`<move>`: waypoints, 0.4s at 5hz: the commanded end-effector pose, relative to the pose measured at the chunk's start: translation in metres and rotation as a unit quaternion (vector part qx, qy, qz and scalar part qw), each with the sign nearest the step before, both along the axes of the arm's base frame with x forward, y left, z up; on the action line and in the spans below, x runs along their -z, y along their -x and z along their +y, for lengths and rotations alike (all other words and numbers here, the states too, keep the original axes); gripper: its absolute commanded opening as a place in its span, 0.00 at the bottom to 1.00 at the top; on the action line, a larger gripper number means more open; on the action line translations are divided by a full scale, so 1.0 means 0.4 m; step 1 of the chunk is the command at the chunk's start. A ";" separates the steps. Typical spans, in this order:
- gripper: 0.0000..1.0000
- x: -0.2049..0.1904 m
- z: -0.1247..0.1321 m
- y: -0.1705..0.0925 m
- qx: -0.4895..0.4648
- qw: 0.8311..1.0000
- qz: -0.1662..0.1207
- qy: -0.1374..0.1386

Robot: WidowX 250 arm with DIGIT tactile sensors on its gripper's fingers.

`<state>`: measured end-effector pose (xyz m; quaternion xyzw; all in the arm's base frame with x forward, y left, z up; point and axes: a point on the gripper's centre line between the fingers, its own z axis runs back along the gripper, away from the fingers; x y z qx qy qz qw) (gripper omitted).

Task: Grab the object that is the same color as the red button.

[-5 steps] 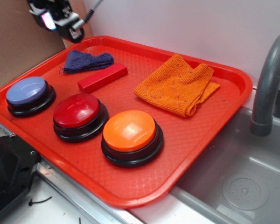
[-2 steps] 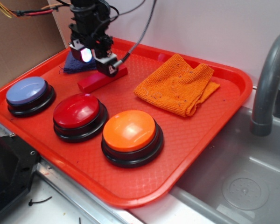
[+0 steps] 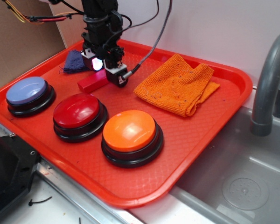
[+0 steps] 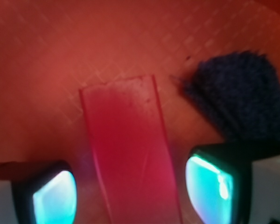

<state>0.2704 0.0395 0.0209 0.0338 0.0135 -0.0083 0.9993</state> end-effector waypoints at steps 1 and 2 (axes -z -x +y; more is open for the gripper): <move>0.50 0.017 0.028 0.005 -0.031 0.999 -0.001 -0.016; 0.00 0.009 0.028 0.015 -0.043 0.999 -0.005 -0.014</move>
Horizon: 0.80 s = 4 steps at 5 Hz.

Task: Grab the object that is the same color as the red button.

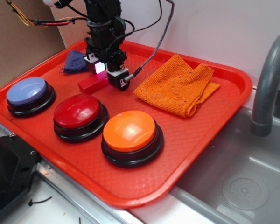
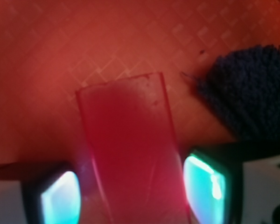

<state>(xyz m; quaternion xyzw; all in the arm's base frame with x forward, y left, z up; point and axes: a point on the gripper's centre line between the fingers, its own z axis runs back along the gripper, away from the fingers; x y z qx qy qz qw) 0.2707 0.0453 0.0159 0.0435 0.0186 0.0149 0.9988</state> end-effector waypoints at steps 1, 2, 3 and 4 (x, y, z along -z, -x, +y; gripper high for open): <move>0.00 -0.004 0.027 0.020 -0.038 0.999 -0.009 -0.003; 0.00 -0.041 0.030 0.019 -0.088 0.996 -0.013 -0.028; 0.00 -0.112 0.020 0.013 -0.099 0.994 -0.030 -0.017; 0.00 -0.214 -0.009 0.008 -0.078 0.996 -0.052 0.011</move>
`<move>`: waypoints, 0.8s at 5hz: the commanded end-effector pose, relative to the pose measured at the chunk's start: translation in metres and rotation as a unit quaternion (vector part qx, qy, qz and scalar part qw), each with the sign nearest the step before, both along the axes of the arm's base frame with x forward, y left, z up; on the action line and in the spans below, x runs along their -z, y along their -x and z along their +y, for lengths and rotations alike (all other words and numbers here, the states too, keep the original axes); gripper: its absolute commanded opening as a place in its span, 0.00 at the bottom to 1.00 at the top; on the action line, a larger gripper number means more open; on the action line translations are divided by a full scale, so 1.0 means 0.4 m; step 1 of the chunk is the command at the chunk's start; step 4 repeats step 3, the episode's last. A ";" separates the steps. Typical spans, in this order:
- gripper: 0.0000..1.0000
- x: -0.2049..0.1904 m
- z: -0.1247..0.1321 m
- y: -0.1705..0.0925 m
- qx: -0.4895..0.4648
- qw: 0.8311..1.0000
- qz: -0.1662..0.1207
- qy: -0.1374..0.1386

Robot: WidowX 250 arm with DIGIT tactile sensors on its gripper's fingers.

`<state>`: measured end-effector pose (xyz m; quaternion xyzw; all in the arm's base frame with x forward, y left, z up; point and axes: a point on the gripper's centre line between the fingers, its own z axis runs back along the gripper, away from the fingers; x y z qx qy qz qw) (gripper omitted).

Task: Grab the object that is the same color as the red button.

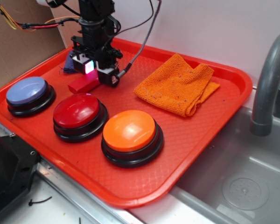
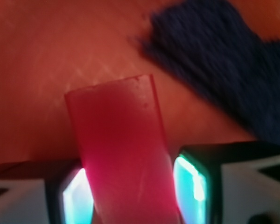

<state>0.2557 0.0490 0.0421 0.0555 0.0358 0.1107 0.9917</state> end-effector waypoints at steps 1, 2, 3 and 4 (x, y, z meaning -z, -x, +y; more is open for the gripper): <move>0.00 -0.271 -0.047 -0.030 0.022 0.997 -0.071 0.031; 0.00 -0.396 -0.047 -0.017 0.037 0.994 -0.095 0.030; 0.00 -0.455 -0.026 -0.049 0.050 0.996 -0.068 0.016; 0.00 -0.455 -0.026 -0.049 0.050 0.996 -0.068 0.016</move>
